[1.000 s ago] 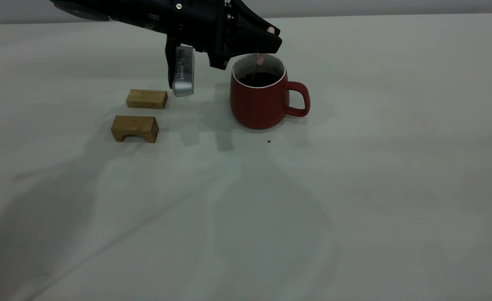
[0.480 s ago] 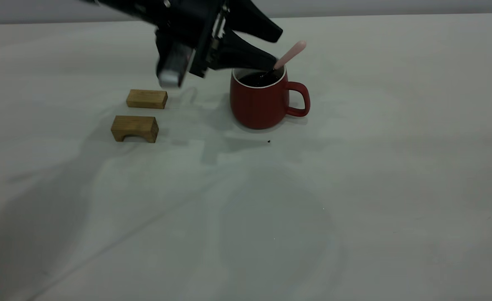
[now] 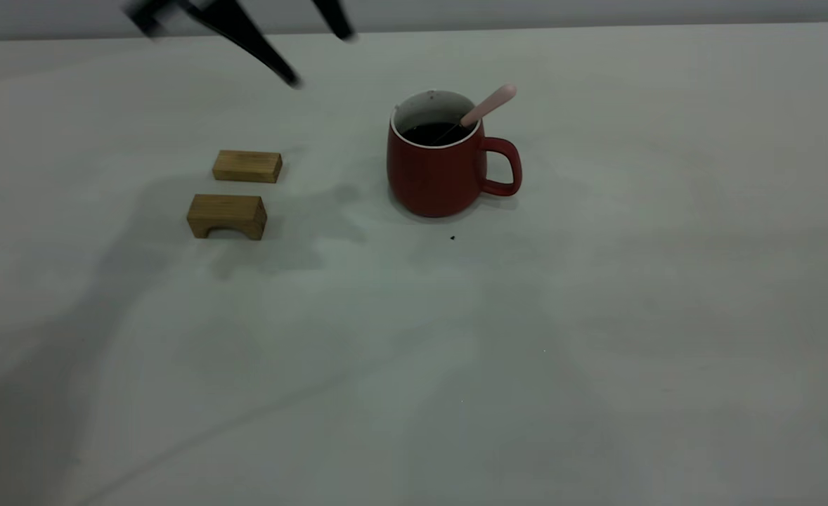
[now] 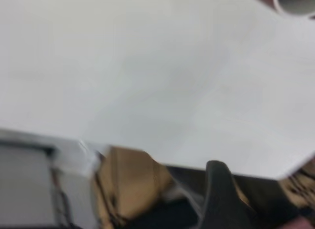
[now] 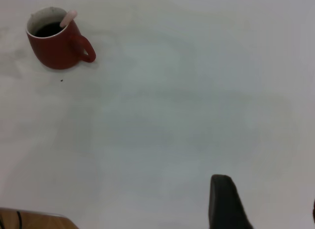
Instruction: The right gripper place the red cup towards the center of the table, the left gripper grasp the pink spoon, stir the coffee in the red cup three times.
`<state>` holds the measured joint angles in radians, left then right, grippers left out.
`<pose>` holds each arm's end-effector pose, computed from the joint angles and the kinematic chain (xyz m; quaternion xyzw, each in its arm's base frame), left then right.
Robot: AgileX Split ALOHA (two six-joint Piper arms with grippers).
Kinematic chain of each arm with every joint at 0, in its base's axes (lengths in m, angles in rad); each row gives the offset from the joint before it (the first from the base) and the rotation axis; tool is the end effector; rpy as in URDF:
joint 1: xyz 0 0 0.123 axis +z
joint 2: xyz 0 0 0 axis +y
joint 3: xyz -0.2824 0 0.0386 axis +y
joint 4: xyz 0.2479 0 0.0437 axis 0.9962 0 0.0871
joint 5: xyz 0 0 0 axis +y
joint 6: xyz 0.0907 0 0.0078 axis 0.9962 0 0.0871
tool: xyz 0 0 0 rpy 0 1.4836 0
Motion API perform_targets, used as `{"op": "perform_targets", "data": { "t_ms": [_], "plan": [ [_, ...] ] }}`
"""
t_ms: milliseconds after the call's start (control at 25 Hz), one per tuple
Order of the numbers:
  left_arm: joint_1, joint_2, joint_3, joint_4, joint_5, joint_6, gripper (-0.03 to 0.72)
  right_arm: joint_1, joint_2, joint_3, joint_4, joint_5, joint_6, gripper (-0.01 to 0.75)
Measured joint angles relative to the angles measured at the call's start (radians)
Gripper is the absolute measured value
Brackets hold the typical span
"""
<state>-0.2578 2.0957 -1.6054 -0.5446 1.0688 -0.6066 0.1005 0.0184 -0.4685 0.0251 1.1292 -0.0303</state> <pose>0.4029 -0.1490 0.1899 0.2827 -0.9270 0.2396 0.0581 -0.0022 0.0019 0.2631 -0.0583 0.8806 0.0290 0.4694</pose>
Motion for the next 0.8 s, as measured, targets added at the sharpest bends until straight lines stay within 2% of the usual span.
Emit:
{"op": "perform_targets", "data": {
  "t_ms": [200, 480, 640, 800],
  "plan": [
    [-0.003, -0.203, 0.0, 0.221, 0.019, 0.021, 0.517, 0.0, 0.0, 0.0, 0.0, 0.0, 0.0, 0.46],
    [-0.032, -0.529, 0.028, 0.604, 0.055, 0.267, 0.517, 0.0, 0.0, 0.0, 0.0, 0.0, 0.0, 0.46],
    [-0.06, -0.703, 0.124, 0.737, 0.058, 0.363, 0.517, 0.0, 0.0, 0.0, 0.0, 0.0, 0.0, 0.46],
    [-0.062, -0.901, 0.301, 0.777, 0.005, 0.379, 0.517, 0.0, 0.0, 0.0, 0.0, 0.0, 0.0, 0.46]
  ]
}}
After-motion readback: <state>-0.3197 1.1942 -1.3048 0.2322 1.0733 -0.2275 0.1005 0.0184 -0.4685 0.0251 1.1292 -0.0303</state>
